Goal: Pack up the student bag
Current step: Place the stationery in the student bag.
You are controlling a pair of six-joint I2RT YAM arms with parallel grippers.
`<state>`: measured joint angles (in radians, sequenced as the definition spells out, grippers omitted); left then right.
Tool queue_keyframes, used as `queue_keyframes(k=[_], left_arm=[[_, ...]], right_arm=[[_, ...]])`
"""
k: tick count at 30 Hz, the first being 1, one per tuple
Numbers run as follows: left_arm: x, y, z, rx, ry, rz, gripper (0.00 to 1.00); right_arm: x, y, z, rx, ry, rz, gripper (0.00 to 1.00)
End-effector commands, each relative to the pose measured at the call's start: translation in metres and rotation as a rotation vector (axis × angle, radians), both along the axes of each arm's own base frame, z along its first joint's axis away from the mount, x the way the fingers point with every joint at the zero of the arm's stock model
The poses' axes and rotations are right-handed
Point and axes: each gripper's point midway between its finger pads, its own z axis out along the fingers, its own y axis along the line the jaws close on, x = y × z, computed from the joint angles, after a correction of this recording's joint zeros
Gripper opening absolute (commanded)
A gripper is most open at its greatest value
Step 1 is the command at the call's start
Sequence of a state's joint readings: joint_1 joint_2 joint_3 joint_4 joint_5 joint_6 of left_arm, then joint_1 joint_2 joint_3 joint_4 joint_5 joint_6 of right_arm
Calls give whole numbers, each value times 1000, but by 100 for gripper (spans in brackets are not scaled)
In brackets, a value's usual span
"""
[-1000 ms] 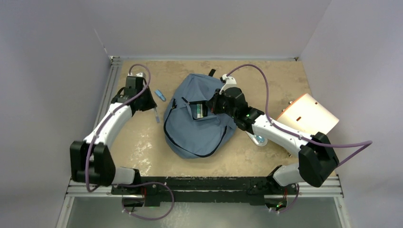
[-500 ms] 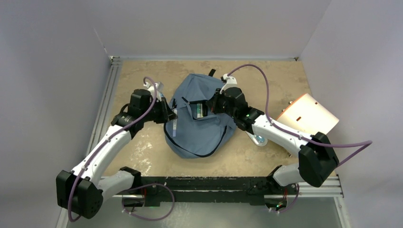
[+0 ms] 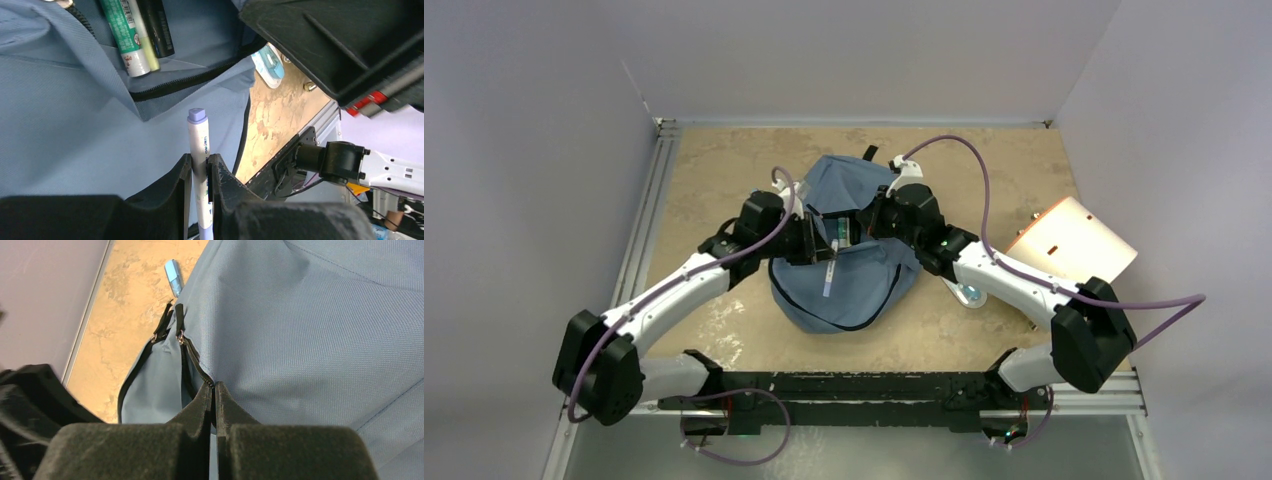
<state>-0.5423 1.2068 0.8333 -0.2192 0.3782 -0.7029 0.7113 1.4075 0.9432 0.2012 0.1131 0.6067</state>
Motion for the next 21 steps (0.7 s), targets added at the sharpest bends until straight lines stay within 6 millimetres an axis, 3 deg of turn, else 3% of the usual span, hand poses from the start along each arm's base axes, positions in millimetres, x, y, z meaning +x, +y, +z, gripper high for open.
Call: queue_keyframes(k=[1,8,21], left_arm=[[22,-23,16,-69,-35,0,0],[52,-40,13,-44,-44,-12,0],[90,-47,5,0,-62,67,0]], right_arm=[[6,11,52,116,-105,1,0],[1,9,51,117,-108,16,0],[-3,9,52,129,-103,20,0]])
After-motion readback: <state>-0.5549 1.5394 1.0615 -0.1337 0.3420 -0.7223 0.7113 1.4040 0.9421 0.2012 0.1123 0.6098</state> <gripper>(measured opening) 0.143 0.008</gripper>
